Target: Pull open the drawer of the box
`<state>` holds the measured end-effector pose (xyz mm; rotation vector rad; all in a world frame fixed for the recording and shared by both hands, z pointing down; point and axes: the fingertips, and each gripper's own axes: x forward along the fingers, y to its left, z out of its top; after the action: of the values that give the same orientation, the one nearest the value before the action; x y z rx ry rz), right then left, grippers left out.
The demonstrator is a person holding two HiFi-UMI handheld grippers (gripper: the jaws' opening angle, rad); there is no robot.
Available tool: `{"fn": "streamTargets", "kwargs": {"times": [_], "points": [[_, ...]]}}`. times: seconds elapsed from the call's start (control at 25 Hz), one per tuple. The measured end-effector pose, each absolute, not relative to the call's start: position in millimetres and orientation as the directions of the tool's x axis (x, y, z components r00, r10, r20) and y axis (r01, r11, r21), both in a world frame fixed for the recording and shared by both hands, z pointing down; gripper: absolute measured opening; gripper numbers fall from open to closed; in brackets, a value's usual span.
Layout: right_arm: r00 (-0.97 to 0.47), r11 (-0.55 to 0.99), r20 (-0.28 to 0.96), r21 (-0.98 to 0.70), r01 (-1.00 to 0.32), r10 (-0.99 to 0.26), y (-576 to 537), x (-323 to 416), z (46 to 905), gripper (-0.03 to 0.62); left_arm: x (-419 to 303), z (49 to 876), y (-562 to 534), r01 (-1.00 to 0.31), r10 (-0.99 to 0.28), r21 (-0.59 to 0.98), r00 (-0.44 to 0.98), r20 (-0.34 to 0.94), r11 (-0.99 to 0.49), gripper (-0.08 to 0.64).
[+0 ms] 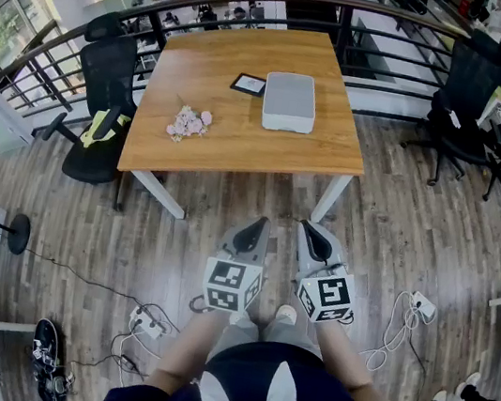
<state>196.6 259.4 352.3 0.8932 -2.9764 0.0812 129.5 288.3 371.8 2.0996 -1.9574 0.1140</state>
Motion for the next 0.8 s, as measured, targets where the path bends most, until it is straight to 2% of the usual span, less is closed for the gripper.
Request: {"fn": "streamTargets", "kwargs": {"times": [0.8], "points": [[-0.895, 0.888, 0.070, -0.110, -0.446, -0.441, 227, 218, 383, -0.002, 142, 402, 253, -0.985, -0.966, 0.168, 0.023, 0.256, 0.021, 0.011]]}}
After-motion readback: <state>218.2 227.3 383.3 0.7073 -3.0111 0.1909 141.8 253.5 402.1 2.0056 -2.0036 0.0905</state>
